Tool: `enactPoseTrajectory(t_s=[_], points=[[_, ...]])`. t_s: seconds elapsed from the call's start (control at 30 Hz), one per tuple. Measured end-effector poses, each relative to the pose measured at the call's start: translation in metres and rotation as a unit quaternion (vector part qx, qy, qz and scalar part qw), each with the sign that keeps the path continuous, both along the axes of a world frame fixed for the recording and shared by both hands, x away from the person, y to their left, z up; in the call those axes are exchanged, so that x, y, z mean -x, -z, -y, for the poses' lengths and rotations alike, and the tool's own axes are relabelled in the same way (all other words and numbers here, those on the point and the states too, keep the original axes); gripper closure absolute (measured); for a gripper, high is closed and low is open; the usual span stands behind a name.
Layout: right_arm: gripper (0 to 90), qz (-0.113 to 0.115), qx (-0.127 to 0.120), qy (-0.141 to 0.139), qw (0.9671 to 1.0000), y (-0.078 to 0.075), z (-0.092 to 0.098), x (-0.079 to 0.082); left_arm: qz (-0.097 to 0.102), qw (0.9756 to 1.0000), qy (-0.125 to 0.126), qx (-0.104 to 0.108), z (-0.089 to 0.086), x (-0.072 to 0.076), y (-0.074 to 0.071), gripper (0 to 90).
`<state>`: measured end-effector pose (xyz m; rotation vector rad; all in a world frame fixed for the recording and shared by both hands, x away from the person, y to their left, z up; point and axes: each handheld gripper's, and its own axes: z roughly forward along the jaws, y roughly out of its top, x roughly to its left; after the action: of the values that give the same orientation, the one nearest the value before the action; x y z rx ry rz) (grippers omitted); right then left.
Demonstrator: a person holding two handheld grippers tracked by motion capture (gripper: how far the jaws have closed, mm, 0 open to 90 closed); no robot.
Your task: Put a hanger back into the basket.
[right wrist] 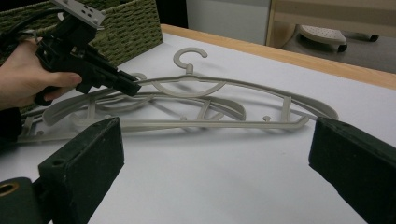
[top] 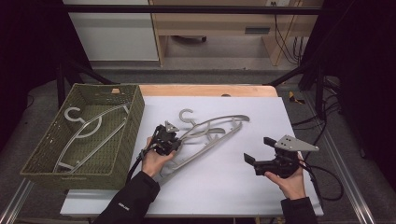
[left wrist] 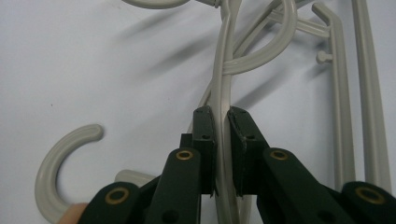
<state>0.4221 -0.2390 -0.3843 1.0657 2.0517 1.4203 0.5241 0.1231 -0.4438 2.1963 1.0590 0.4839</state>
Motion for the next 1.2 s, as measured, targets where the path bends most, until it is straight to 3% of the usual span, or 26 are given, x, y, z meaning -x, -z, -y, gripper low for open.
enactPoseTrajectory(t_s=[0.2,0.23,0.27,0.33,0.5,0.67,0.97,1.2], points=[[3.5,0.003,-0.002,0.001,1.0000,-0.001,0.001,0.000,0.019,0.9998,0.004,0.004,-0.003,0.006,-0.007,81.6],[3.5,0.002,-0.002,-0.001,1.0000,-0.001,0.002,0.001,0.021,0.9996,0.006,0.020,-0.005,0.008,-0.011,81.6],[3.5,0.002,-0.003,0.001,1.0000,-0.001,0.002,0.001,0.021,0.9996,0.006,0.020,-0.005,0.008,-0.011,81.6],[3.6,0.003,-0.002,0.001,1.0000,-0.001,0.002,0.001,0.028,0.9988,0.004,0.040,-0.008,0.011,-0.019,81.7],[3.5,0.003,-0.002,0.002,1.0000,-0.001,0.002,0.001,0.040,0.9978,-0.004,0.053,-0.016,0.019,-0.032,81.7],[3.2,0.003,-0.002,0.004,1.0000,-0.002,0.003,0.001,0.049,0.9970,-0.008,0.060,-0.025,0.026,-0.043,81.6],[2.5,0.006,-0.005,0.012,0.9999,-0.003,0.005,0.002,0.083,0.9946,-0.004,0.062,-0.051,0.048,-0.083,81.7],[2.4,0.006,-0.007,0.014,0.9999,-0.004,0.006,0.003,0.103,0.9925,-0.004,0.066,-0.069,0.058,-0.103,81.7]])
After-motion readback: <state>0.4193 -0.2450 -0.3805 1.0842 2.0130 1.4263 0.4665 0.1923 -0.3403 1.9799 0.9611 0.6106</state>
